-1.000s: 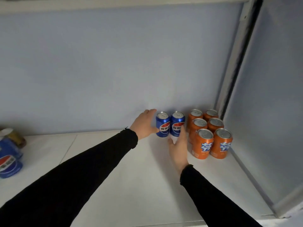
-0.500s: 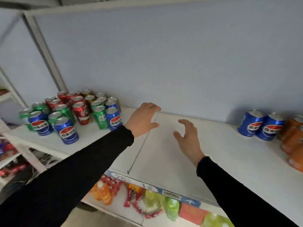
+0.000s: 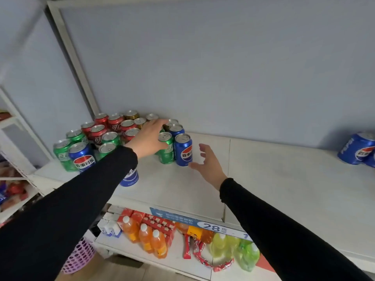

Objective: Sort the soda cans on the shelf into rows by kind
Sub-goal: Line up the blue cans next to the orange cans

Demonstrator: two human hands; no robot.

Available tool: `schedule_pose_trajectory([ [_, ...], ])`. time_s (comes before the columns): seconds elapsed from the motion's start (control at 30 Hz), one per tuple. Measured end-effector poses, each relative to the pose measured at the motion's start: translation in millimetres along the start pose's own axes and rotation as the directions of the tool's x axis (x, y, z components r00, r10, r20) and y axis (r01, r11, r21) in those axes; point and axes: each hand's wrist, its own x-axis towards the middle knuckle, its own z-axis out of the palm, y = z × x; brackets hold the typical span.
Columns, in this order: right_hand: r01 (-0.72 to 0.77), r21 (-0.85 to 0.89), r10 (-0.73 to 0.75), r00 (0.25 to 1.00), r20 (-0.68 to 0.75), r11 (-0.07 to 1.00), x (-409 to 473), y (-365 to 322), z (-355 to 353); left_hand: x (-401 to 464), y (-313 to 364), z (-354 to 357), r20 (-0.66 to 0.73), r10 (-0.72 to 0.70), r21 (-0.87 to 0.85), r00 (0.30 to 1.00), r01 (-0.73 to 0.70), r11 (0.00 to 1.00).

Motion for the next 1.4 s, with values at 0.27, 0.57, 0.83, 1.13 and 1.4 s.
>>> schedule_pose_trajectory([
  [0.27, -0.038, 0.103, 0.035, 0.999, 0.036, 0.994, 40.1, 5.3, 41.3, 76.2, -5.8, -1.0, 0.14, -0.03, -0.013, 0.99, 0.032, 0.999],
  [0.57, -0.052, 0.09, 0.059, 0.995, -0.075, 0.995, 42.2, 31.4, 20.7, 116.3, -5.2, 22.1, 0.365, -0.011, 0.142, 0.931, -0.044, 0.989],
  [0.83, -0.095, 0.163, 0.121, 0.98, -0.16, 0.982, 28.1, 32.6, 9.2, 131.8, 2.6, 22.3, 0.378, 0.096, 0.097, 0.921, -0.142, 0.985],
  [1.13, -0.076, 0.185, 0.156, 0.87, -0.467, 0.98, -20.1, 30.5, -81.0, 132.3, 106.0, 41.8, 0.248, 0.329, -0.179, 0.911, -0.291, 0.94],
  [1.4, -0.144, 0.119, 0.186, 0.704, -0.685, 0.982, -98.1, 66.2, -227.4, 121.9, 269.0, 106.3, 0.255, 0.528, -0.333, 0.81, -0.439, 0.834],
])
